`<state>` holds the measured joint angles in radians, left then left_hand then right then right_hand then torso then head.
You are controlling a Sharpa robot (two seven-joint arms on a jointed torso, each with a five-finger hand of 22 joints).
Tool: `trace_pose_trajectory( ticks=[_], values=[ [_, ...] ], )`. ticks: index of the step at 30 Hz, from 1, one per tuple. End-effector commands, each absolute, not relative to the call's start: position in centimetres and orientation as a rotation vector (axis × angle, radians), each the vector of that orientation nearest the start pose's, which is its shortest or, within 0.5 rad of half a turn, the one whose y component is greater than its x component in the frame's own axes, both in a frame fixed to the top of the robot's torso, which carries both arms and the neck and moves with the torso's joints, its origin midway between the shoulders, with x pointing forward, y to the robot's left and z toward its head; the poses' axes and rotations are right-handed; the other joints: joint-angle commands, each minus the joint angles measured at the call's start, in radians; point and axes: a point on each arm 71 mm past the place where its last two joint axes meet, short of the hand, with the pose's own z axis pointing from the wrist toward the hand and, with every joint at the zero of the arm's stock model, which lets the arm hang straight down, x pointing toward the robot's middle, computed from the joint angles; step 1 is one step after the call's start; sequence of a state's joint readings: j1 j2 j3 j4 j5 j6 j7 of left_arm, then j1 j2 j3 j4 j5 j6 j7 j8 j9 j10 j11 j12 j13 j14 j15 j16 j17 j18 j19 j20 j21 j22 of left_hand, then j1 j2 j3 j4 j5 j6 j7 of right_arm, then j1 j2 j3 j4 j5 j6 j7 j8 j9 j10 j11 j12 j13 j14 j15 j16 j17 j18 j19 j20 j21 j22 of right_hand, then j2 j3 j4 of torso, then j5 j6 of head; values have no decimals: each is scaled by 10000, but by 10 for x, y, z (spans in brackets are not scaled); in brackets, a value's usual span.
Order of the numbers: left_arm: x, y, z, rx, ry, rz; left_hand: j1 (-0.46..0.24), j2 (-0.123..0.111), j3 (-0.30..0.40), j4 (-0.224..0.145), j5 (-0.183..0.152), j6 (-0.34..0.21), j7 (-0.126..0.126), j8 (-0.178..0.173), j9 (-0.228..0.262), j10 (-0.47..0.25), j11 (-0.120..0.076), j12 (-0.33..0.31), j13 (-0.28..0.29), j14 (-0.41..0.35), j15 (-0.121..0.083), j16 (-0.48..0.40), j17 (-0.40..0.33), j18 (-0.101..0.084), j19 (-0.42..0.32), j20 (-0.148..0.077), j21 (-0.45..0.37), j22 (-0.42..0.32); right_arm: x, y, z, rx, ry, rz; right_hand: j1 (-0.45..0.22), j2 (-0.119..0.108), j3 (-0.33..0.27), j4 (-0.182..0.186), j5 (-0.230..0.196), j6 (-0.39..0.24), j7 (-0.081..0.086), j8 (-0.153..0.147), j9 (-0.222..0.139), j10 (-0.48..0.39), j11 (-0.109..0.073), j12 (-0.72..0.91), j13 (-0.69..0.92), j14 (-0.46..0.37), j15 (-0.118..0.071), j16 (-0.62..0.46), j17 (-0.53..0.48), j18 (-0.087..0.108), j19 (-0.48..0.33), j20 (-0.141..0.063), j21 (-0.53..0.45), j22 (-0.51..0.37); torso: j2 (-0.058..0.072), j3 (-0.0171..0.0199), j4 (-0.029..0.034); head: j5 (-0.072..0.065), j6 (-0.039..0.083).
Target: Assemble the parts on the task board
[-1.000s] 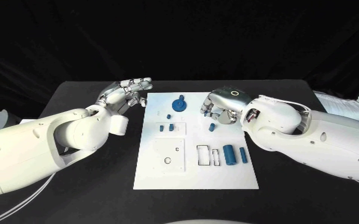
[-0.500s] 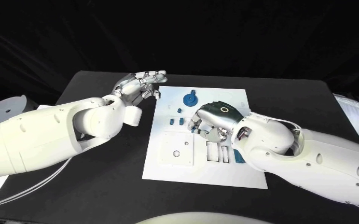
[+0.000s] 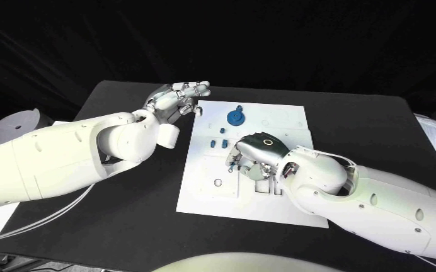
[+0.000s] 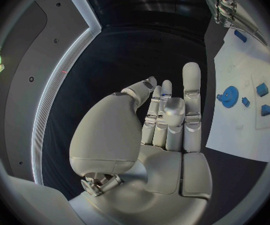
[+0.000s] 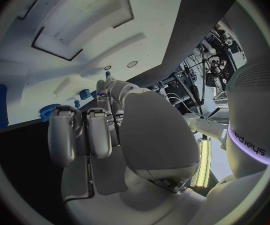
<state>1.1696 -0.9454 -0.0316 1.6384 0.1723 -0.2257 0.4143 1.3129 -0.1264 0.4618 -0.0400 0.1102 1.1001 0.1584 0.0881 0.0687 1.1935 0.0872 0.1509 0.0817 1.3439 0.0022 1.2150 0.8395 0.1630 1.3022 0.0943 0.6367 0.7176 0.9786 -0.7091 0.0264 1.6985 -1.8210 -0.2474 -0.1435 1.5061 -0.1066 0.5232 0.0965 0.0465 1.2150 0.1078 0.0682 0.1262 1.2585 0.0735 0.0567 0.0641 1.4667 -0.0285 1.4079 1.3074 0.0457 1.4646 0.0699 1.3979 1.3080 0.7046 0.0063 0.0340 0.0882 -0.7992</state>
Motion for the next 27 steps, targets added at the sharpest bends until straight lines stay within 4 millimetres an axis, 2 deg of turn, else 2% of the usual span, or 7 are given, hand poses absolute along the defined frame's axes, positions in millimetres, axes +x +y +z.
trace_pose_trajectory(
  ticks=[1,9,15,18,27],
  values=[
    [462,222,-181,-13108,13871,-17131,-111,3,-71,-11,-43,-44,29,28,-5,-69,1,40,3,-71,-2,-43,-17,183,-54,44,-56,-11,396,-80,-234,-5512,16462,8255,-128,4,49,4,30,24,75,70,22,306,-224,53,17,650,-7,32,467,86,54,10,8,441,0,4,6,-13,-37],
    [462,221,-181,-13117,13898,-17134,-111,3,-71,-11,-43,-44,29,28,-5,-69,1,40,3,-71,-2,-43,-17,183,-54,44,-56,-11,395,-76,-238,-5575,16577,8267,-133,4,56,-6,32,21,74,68,25,302,-225,52,17,649,-6,29,463,86,55,11,10,444,-3,9,9,33,-108],
    [462,221,-181,-13121,13917,-17141,-111,3,-71,-11,-43,-44,29,28,-5,-69,1,40,3,-71,-2,-43,-17,183,-54,44,-56,-11,397,-76,-241,-5641,16618,8111,-138,1,68,-23,33,17,75,64,28,294,-224,50,16,649,-5,31,464,87,53,12,6,439,-6,0,7,38,-130],
    [462,221,-181,-13123,13926,-17140,-111,3,-71,-11,-43,-44,29,28,-5,-69,1,40,3,-71,-2,-43,-17,183,-54,44,-56,-11,398,-77,-242,-5706,16635,7994,-140,0,69,-26,33,17,75,64,28,293,-224,50,16,648,-5,27,459,87,52,13,4,437,-11,1,2,87,-158],
    [462,222,-181,-13124,13950,-17132,-113,4,-86,-12,-41,-49,27,27,-5,-77,-1,47,2,-72,-1,-41,-21,183,-53,46,-60,-14,399,-79,-243,-5852,16591,7773,-145,-2,73,-33,33,15,76,62,30,289,-223,49,16,646,-4,18,447,89,49,13,0,432,-14,2,-1,108,-167]
  ],
)
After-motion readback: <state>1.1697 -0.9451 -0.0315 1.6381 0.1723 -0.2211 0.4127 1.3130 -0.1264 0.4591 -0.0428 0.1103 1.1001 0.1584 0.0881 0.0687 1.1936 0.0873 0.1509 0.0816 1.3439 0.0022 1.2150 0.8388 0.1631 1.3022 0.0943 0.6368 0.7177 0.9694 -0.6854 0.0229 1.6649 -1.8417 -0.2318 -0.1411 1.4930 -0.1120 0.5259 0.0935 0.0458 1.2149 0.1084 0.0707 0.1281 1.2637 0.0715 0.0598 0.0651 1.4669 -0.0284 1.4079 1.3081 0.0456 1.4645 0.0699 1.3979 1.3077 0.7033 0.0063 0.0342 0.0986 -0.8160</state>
